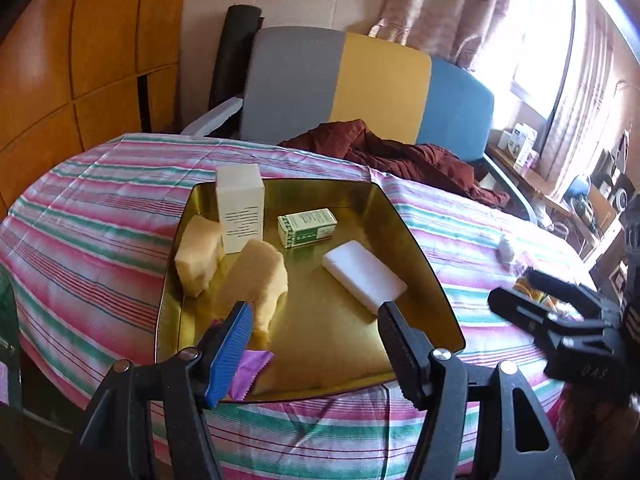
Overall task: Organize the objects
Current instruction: 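Move both grippers back to the pile of remaining items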
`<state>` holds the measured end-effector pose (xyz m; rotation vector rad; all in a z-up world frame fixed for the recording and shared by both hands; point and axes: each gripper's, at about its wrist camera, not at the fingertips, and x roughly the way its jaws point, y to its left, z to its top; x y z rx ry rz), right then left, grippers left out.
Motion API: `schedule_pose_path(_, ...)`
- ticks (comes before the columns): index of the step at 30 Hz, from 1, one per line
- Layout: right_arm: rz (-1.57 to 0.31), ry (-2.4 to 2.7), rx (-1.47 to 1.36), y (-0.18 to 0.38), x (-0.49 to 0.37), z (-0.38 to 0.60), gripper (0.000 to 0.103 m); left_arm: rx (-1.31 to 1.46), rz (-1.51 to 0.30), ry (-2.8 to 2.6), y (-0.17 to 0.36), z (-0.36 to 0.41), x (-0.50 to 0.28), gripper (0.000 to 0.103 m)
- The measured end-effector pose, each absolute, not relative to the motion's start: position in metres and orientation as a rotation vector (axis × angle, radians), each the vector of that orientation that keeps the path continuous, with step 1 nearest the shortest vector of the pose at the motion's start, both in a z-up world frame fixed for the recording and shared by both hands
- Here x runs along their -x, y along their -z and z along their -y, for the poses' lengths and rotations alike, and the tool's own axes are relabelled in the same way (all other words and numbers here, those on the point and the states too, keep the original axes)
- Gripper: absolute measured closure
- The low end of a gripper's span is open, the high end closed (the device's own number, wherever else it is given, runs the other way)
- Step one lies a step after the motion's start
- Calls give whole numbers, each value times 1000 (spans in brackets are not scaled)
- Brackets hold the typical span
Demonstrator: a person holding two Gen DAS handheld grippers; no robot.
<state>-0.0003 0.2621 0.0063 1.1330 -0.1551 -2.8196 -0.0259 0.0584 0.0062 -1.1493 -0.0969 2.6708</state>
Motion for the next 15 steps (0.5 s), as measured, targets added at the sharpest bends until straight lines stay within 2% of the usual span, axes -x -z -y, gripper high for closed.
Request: schedule_pose_path(15, 322, 3001, -1204, -15, -15, -384, 0, 1180, 20, -2544, 3, -97, 23, 37)
